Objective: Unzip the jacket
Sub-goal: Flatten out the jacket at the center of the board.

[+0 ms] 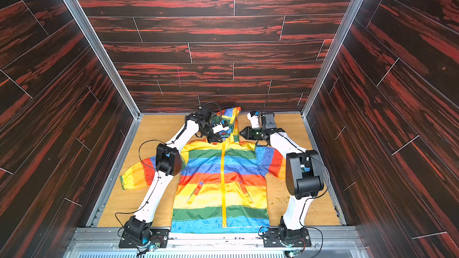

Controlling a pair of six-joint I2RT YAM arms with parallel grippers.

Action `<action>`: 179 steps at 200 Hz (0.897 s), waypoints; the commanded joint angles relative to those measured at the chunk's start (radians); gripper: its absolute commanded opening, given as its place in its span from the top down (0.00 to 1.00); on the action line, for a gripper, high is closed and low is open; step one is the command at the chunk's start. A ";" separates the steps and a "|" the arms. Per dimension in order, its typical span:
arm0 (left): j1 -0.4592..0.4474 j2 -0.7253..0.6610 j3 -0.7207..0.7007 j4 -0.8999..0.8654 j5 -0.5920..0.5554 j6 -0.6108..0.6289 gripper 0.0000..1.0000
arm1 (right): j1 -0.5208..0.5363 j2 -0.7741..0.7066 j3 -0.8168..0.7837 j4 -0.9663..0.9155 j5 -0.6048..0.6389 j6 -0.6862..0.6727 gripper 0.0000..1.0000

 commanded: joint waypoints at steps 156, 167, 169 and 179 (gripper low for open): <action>0.024 -0.546 -0.627 -0.022 0.244 0.272 1.00 | 0.077 0.104 -0.033 0.212 -0.546 -0.496 0.38; 0.024 -0.560 -0.647 -0.005 0.244 0.272 1.00 | 0.076 0.097 -0.051 0.206 -0.579 -0.631 0.36; 0.024 -0.562 -0.649 -0.004 0.245 0.273 1.00 | 0.076 0.099 -0.048 0.201 -0.578 -0.638 0.36; 0.025 -0.569 -0.654 -0.006 0.247 0.275 1.00 | 0.071 0.123 0.009 0.122 -0.588 -0.674 0.36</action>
